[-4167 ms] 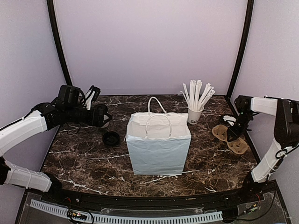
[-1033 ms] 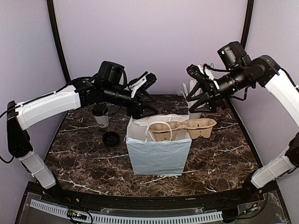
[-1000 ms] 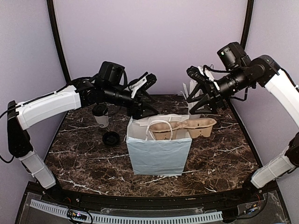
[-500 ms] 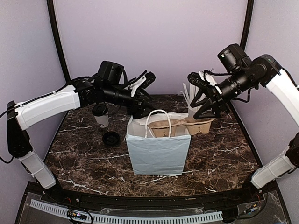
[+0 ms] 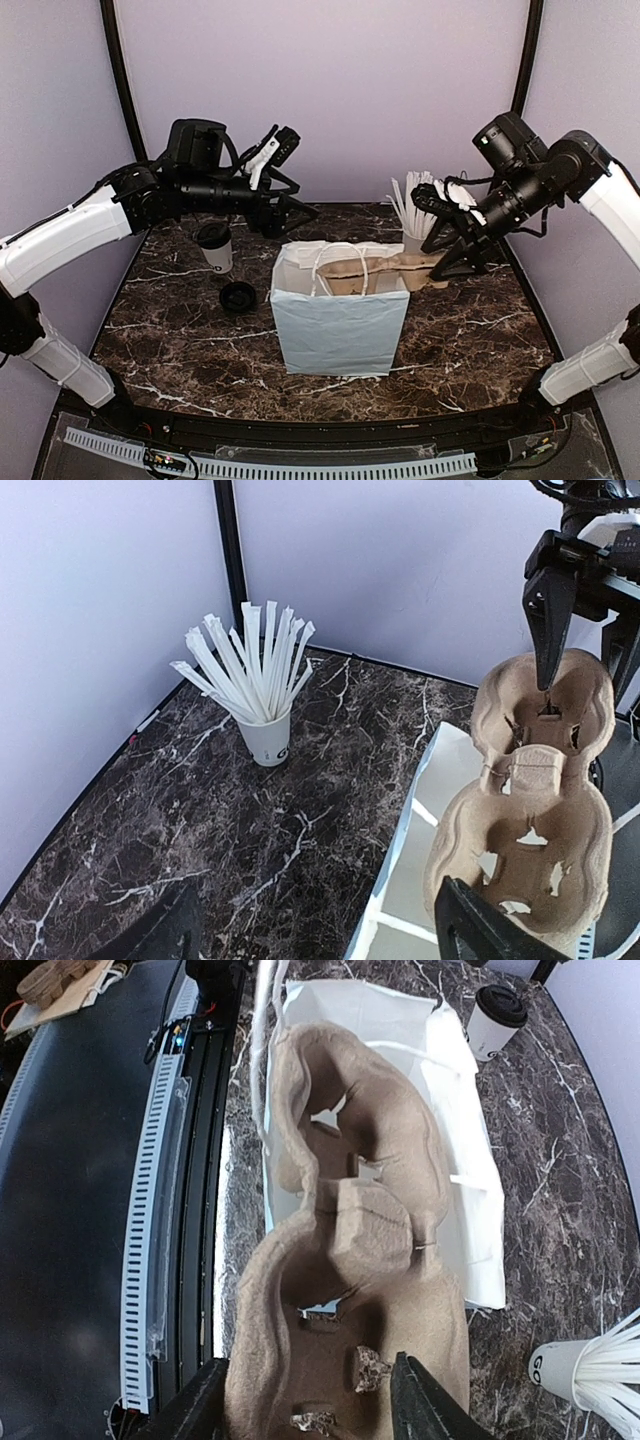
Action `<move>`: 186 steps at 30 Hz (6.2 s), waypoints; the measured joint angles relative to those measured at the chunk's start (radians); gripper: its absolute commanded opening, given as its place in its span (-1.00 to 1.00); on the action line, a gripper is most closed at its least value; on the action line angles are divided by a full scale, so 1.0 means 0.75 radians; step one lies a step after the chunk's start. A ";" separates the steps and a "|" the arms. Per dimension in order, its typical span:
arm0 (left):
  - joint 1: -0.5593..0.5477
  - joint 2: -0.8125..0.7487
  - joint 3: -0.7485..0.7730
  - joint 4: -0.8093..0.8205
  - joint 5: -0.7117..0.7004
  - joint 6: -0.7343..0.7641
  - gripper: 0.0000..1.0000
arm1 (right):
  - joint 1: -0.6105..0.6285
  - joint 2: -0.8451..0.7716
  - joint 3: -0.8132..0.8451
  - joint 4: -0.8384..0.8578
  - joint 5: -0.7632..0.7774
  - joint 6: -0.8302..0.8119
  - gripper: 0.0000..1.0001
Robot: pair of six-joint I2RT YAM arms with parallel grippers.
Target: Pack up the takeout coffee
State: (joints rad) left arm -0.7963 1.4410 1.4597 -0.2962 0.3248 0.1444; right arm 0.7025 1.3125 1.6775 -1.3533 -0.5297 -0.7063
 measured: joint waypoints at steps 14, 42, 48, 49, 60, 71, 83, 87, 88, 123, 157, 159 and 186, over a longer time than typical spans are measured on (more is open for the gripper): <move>0.000 -0.005 -0.081 0.024 -0.047 -0.070 0.65 | 0.017 -0.090 -0.038 0.068 0.105 0.017 -0.95; 0.000 -0.246 -0.315 0.050 -0.168 -0.064 0.71 | -0.342 -0.392 -0.870 0.443 0.671 -0.107 -1.00; 0.000 -0.257 -0.347 0.056 -0.170 -0.063 0.72 | -0.418 -0.470 -1.245 0.531 0.671 -0.198 -0.92; 0.000 -0.257 -0.347 0.057 -0.171 -0.062 0.72 | -0.418 -0.488 -1.301 0.549 0.672 -0.215 -0.73; 0.004 -0.265 -0.428 0.102 -0.180 -0.048 0.73 | -0.427 -0.537 -1.338 0.548 0.640 -0.293 -0.02; 0.012 -0.287 -0.502 0.134 -0.175 -0.048 0.74 | -0.433 -0.065 -1.068 0.662 0.432 0.124 -0.36; 0.025 -0.357 -0.589 0.171 -0.178 -0.058 0.74 | -0.430 0.121 -1.040 0.692 0.539 0.308 -0.39; 0.026 -0.357 -0.592 0.180 -0.179 -0.058 0.75 | -0.421 0.157 -1.023 0.708 0.577 0.341 -0.29; 0.027 -0.357 -0.593 0.181 -0.179 -0.058 0.75 | -0.419 0.166 -1.019 0.712 0.585 0.351 -0.25; 0.027 -0.379 -0.619 0.193 -0.192 -0.058 0.75 | -0.350 0.277 -0.981 0.713 0.755 0.429 -0.27; 0.027 -0.141 -0.218 0.011 0.060 -0.053 0.72 | -0.336 -0.026 -0.007 0.510 0.190 0.096 -0.44; 0.024 -0.072 -0.151 -0.009 0.085 -0.053 0.74 | -0.289 0.017 0.075 0.504 0.103 0.097 -0.44; -0.215 0.407 0.603 -0.551 -0.150 0.491 -1.00 | -0.089 0.204 0.465 0.232 -0.144 -0.005 -0.41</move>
State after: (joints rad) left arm -0.9577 1.7466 1.9121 -0.7097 0.2127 0.5125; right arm 0.6361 1.4658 2.0266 -1.1790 -0.6376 -0.7097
